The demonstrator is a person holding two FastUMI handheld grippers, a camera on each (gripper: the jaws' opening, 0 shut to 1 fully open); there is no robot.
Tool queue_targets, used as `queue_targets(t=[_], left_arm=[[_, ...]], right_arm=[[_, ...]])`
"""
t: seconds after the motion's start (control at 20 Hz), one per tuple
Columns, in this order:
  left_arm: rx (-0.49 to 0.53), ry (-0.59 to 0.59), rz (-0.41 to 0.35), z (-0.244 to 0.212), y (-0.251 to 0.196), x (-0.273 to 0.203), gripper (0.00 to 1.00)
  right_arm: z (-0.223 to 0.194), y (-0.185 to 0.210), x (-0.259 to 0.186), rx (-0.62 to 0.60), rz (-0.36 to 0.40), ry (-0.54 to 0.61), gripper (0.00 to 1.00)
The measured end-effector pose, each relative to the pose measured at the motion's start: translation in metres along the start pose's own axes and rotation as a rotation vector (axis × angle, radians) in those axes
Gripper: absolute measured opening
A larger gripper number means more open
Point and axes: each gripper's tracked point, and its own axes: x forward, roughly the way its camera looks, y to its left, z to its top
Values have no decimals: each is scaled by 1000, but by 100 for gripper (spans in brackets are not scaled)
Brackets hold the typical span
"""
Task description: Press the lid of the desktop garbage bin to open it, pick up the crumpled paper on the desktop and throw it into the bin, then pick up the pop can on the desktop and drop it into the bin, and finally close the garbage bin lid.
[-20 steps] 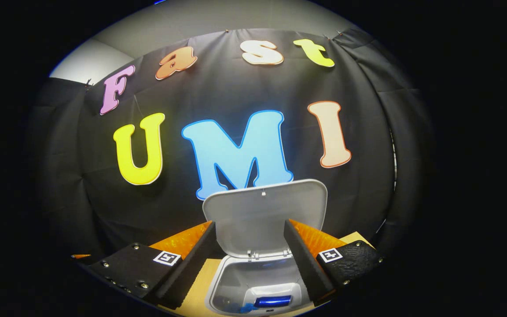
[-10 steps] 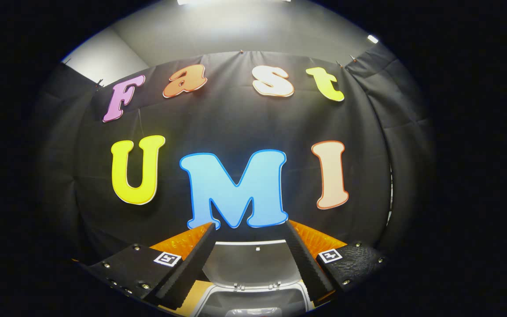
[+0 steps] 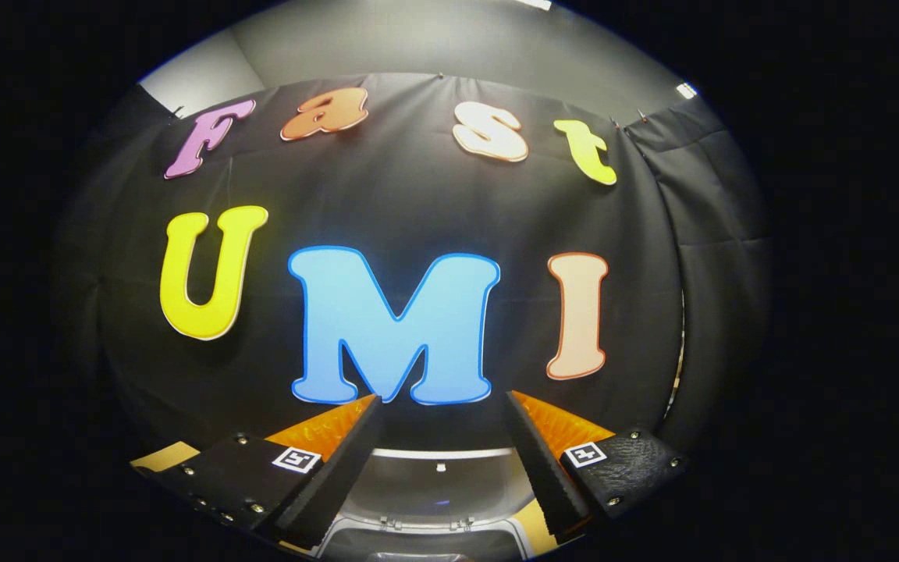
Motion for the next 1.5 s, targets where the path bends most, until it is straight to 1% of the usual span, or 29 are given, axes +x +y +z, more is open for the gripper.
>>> queue_targets(t=[0.05, 0.1, 0.2, 0.3, 0.35, 0.4, 0.55, 0.65, 0.7, 0.75, 0.85, 0.9, 1.05, 1.2, 1.3, 1.5], left_arm=[[2, -6, 1, 2, 2, -2, 100], [5, -10, 0, 4, 4, -2, 95], [4, -16, -4, 4, 5, -4, 96], [0, -16, -12, 1, 2, -6, 96], [-2, -18, -18, 1, 0, -8, 100], [-3, -21, -25, 0, -2, -11, 96], [-1, -39, -57, 2, -14, -23, 95], [-3, -51, -68, 5, -18, -31, 95], [-4, -55, -75, 5, -20, -34, 100], [-5, -59, -78, 6, -22, -38, 85], [-3, -70, -82, 9, -25, -46, 85], [1, -75, -82, 10, -25, -50, 100], [5, -86, -79, 12, -23, -60, 100], [1, -83, -68, 8, -19, -65, 99], [-3, -80, -59, 6, -16, -70, 98], [-5, -72, -47, 0, -9, -75, 97]], right_arm=[[2, -1, -1, 20, 1, 0, 98], [-3, -1, -4, 36, 12, 23, 98], [-7, -3, -15, 56, 21, 36, 99], [-13, -3, -31, 45, 30, 56, 99], [-17, -1, -42, 40, 35, 72, 99], [-22, -2, -51, 38, 38, 88, 98], [-47, -1, -85, 44, 50, 151, 98], [-64, 1, -98, 39, 55, 187, 98], [-73, 1, -104, 41, 57, 201, 98], [-85, 1, -106, 42, 58, 222, 98], [-114, 2, -113, 39, 59, 283, 98], [-128, 3, -117, 38, 60, 311, 98], [-149, 4, -124, 61, 61, 314, 99], [-173, 6, -128, 45, 69, 358, 99], [-176, 6, -132, 25, 69, 348, 99], [-179, 7, -133, 25, 69, 318, 99]])
